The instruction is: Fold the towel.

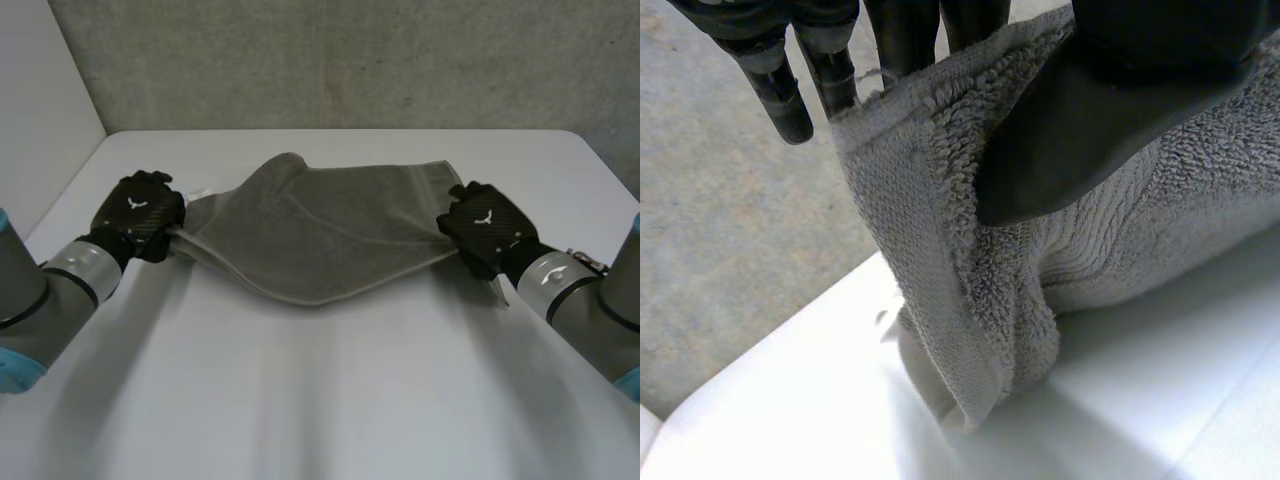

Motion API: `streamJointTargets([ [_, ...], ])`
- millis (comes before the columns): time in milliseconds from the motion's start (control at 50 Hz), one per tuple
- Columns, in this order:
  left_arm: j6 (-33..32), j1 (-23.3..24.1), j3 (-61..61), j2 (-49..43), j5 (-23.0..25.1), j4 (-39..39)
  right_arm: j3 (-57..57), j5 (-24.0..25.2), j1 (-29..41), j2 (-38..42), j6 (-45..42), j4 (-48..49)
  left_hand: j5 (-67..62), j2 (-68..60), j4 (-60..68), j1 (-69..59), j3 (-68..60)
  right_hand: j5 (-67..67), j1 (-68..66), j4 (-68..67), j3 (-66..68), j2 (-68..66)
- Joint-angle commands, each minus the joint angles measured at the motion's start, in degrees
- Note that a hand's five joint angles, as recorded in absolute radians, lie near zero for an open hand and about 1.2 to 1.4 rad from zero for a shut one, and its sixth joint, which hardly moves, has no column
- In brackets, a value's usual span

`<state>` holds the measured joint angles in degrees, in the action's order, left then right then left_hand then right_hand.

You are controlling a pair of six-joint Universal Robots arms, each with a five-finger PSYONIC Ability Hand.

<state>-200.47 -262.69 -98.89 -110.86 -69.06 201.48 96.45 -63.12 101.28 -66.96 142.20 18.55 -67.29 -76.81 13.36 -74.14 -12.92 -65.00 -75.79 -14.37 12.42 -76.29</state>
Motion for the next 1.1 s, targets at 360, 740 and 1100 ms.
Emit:
streamJointTargets([
  [360, 9.74, -2.92, -4.02, 23.39, 0.41, -12.25, 1.81, -2.18, -4.6, -22.4, 10.2, -16.96, -2.71, -3.19, -3.36, -5.86, 2.92, -5.0, -4.21, 4.37, -2.42, -3.71],
  [740, 9.66, -1.16, -10.88, 26.57, 2.61, -15.42, 6.72, 7.57, -20.33, -27.71, 4.58, -26.72, -2.71, -3.19, -3.36, -5.86, 2.92, -5.0, -4.21, 4.37, -2.42, -3.71],
  [1100, 9.57, -1.86, -11.76, 26.92, 2.61, -16.64, 8.4, 7.93, -22.8, -18.64, 8.35, -28.05, -2.71, -3.19, -3.36, -5.86, 2.92, -5.0, -4.21, 4.37, -2.42, -3.71],
])
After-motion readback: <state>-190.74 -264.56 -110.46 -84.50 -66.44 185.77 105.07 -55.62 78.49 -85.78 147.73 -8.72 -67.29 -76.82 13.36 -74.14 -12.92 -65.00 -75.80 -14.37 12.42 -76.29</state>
